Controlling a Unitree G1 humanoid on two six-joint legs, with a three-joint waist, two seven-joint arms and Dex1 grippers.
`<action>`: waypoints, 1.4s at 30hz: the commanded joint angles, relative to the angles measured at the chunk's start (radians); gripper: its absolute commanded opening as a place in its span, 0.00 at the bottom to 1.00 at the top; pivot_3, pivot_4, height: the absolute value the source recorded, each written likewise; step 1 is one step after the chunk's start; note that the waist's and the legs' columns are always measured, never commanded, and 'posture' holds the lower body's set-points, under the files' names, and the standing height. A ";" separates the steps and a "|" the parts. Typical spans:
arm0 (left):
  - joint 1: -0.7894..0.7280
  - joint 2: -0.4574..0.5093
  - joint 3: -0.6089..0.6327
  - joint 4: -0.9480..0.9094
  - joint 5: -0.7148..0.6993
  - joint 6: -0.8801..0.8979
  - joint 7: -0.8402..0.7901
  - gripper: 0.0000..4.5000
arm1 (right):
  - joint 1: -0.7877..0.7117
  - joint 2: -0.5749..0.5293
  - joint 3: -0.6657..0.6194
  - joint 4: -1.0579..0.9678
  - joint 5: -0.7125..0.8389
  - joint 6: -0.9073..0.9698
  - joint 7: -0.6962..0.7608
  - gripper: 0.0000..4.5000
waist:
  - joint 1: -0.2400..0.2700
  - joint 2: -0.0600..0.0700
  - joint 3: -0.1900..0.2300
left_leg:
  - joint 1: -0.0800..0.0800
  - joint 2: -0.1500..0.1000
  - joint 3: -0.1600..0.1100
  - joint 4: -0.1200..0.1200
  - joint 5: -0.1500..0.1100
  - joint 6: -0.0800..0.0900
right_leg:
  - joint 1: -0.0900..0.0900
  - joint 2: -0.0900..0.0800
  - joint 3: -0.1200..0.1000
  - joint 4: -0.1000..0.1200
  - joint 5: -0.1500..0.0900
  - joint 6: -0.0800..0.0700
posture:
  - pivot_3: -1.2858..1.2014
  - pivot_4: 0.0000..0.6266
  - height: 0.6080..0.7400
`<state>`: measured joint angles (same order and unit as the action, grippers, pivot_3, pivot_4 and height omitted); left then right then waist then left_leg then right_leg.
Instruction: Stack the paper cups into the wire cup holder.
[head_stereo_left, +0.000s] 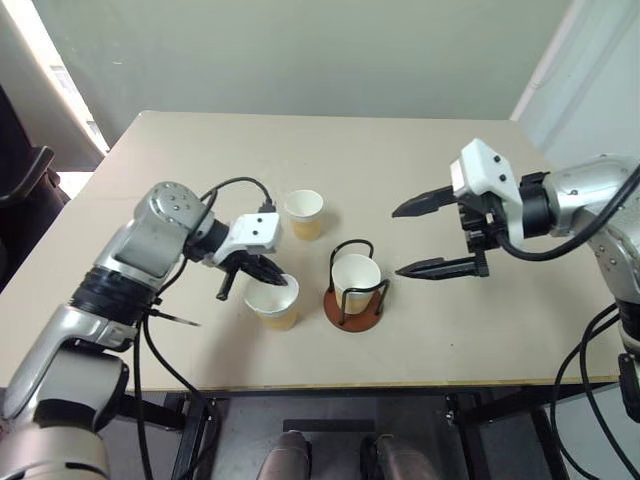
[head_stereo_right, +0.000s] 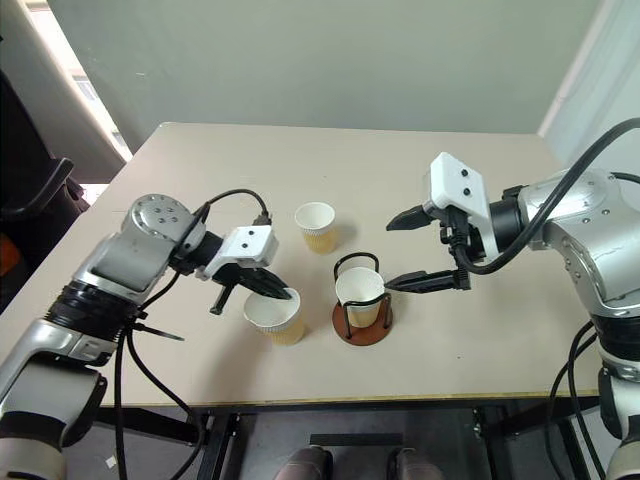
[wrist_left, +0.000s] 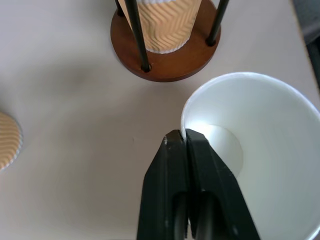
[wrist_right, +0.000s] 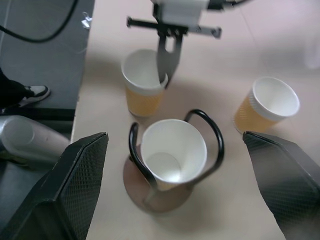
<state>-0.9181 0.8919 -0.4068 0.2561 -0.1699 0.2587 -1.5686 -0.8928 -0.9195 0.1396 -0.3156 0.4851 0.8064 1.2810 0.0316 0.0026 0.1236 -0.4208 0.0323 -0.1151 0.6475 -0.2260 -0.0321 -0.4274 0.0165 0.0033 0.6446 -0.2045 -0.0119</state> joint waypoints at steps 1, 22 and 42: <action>-0.101 0.039 0.068 -0.020 -0.118 0.020 -0.046 0.01 | -0.009 -0.054 -0.075 -0.012 0.044 -0.020 0.049 1.00 | 0.004 0.000 0.000 | -0.001 0.000 0.000 0.000 0.000 0.000 | 0.000 0.000 0.000 0.000 0.000 0.000 | 0.52 0.24 1.00; -0.538 -0.324 -0.144 0.368 -0.201 -0.210 -0.046 0.01 | 0.232 -0.180 -0.356 -0.117 0.225 0.018 -0.029 1.00 | 0.014 0.000 0.001 | -0.005 -0.002 0.013 0.019 -0.007 0.014 | 0.004 -0.002 0.012 -0.003 0.000 0.020 | 0.52 0.24 1.00; -0.501 -0.299 -0.267 0.325 -0.273 -0.286 -0.046 0.01 | 0.311 -0.192 -0.388 -0.183 0.307 0.047 -0.168 1.00 | 0.019 0.000 0.000 | -0.009 -0.005 0.024 0.035 -0.019 0.020 | 0.004 -0.002 0.027 -0.003 -0.005 0.033 | 0.52 0.24 1.00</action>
<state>-1.4105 0.5981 -0.6816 0.5945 -0.4453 -0.0052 -1.5721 -0.5702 -1.0958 -0.2211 -0.4826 0.7818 0.8676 1.1224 0.0508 0.0030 0.1241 -0.4300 0.0278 -0.0913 0.6828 -0.2447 -0.0123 -0.4238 0.0147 0.0298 0.6421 -0.2098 0.0215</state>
